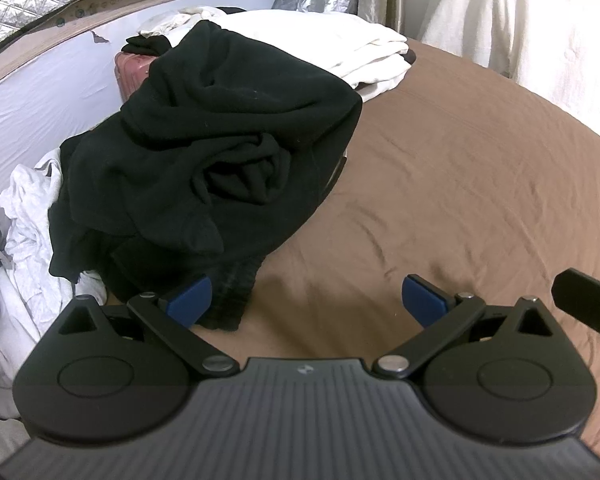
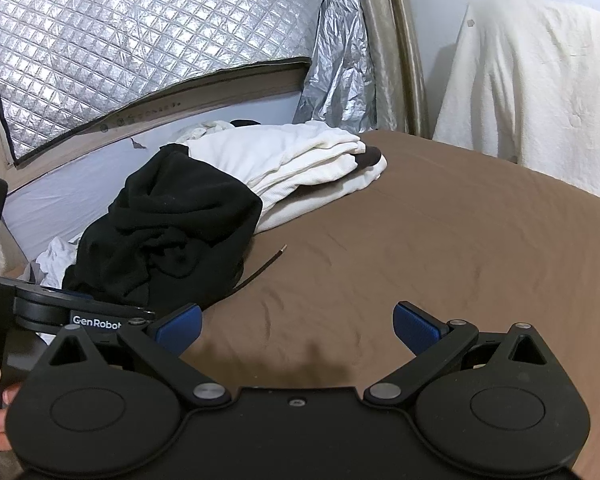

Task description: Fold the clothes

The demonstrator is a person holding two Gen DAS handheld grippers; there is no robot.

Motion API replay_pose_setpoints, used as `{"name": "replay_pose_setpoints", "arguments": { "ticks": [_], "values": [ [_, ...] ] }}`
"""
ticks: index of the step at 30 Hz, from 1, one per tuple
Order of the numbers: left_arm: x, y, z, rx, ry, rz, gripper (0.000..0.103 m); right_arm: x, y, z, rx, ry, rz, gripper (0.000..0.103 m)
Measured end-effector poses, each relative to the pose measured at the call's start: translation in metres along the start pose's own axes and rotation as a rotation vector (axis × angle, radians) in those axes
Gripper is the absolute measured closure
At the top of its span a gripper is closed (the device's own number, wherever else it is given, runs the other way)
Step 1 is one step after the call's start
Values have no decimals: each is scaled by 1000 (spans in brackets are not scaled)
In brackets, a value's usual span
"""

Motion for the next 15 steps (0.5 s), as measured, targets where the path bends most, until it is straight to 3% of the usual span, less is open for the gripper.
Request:
{"name": "replay_pose_setpoints", "arguments": {
  "ticks": [15],
  "values": [
    [1,-1,-2,16,5,-5,0,-2,2,-12,32,40,7,0]
  ]
}}
Point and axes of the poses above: each gripper's, at about its wrist camera, not at the fingertips, and y roughly against the way its jaws point, z to its right, x to its top, the point moved 9 cm from there along -y, roughly the way its jaws point, and after that the axes turned 6 degrees about -y, right-handed, at the moved point
